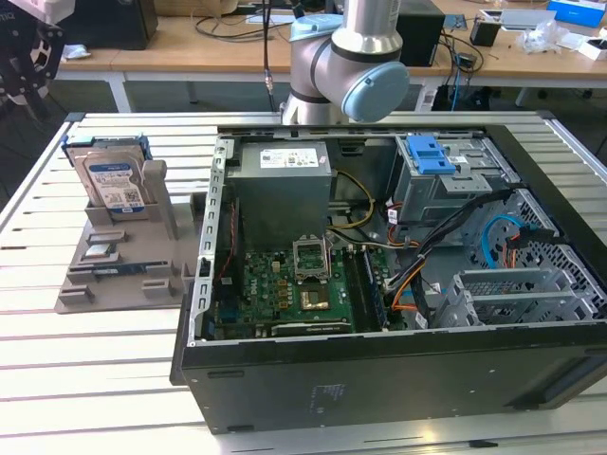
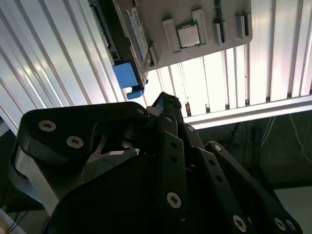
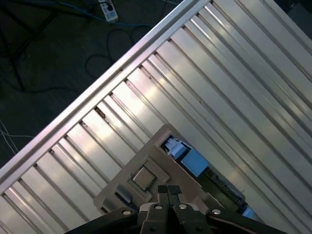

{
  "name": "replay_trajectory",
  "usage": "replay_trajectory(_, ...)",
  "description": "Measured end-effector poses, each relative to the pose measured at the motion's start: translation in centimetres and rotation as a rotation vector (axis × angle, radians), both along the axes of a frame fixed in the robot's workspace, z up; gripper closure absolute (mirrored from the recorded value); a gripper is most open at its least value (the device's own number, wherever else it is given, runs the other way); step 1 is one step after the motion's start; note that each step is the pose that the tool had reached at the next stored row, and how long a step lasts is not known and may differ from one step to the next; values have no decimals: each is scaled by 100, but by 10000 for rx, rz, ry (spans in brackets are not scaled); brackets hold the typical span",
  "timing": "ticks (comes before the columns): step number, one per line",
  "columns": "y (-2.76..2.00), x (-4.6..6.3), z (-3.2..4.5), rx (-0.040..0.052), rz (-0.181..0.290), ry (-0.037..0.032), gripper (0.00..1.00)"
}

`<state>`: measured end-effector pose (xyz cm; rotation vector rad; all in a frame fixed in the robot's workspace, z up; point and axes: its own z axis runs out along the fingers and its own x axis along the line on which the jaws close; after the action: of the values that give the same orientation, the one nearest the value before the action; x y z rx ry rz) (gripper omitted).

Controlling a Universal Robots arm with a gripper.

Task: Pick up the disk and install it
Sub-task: 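Pick up the disk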

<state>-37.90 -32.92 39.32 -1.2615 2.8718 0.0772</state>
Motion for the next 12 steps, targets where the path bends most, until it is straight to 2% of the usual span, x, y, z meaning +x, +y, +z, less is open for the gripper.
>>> replay_trajectory(4, 0, 0, 0, 0, 725, 1, 89)
replay_trajectory(12, 0, 0, 0, 0, 1847, 0, 89)
